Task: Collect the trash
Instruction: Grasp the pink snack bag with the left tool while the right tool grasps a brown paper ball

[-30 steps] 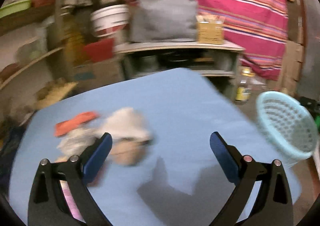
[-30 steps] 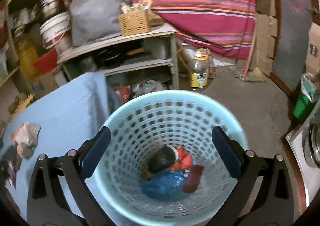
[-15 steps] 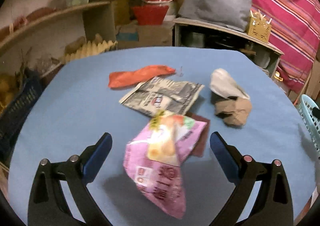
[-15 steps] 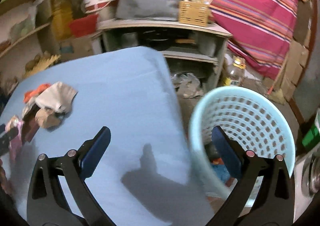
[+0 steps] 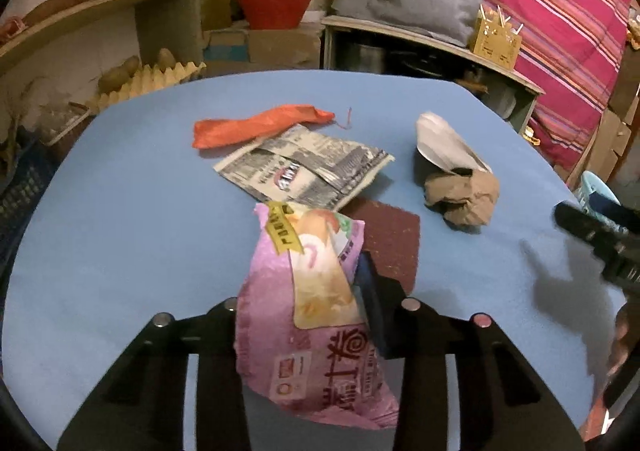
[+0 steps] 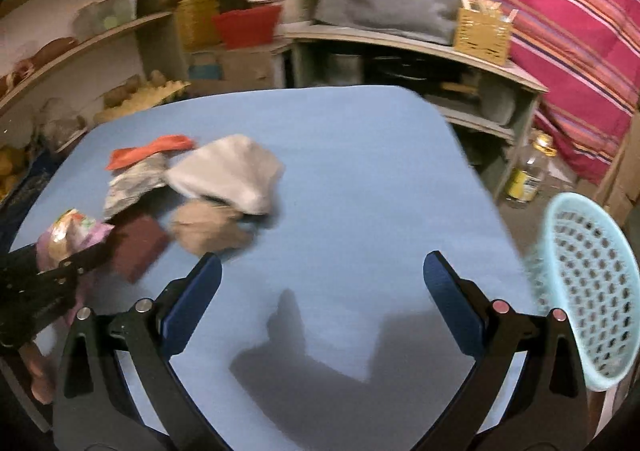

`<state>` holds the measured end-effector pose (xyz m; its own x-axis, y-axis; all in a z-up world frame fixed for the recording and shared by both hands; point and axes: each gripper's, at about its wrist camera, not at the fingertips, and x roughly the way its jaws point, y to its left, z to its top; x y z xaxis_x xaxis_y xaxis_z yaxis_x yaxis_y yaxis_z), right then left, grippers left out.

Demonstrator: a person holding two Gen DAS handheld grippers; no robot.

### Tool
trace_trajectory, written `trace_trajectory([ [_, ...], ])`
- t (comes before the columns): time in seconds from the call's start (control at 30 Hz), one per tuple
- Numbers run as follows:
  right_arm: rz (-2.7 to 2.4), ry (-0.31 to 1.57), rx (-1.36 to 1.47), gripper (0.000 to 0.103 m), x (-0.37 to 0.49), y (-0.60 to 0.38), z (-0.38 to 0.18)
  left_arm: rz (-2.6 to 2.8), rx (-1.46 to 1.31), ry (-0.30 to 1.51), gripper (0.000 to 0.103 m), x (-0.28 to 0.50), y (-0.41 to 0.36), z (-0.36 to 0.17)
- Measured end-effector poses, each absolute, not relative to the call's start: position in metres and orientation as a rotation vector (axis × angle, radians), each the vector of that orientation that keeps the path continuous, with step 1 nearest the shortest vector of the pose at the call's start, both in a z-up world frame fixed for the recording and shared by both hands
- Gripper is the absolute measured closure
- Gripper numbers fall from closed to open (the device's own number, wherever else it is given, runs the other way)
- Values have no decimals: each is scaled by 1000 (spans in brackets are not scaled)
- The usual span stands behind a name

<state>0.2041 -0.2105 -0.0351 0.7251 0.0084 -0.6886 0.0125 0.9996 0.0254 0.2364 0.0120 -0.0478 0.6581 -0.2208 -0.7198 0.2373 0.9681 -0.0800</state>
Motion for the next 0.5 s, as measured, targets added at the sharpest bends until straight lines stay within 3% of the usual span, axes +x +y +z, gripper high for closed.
trace_trajectory([
  [0.33,30,782,-6,6,231,-146,-47,-174,8,703,66,231,48,-16],
  [0.5,25,836,5,25,245,-133,-57,-133,-10,675,66,238,63,-8],
])
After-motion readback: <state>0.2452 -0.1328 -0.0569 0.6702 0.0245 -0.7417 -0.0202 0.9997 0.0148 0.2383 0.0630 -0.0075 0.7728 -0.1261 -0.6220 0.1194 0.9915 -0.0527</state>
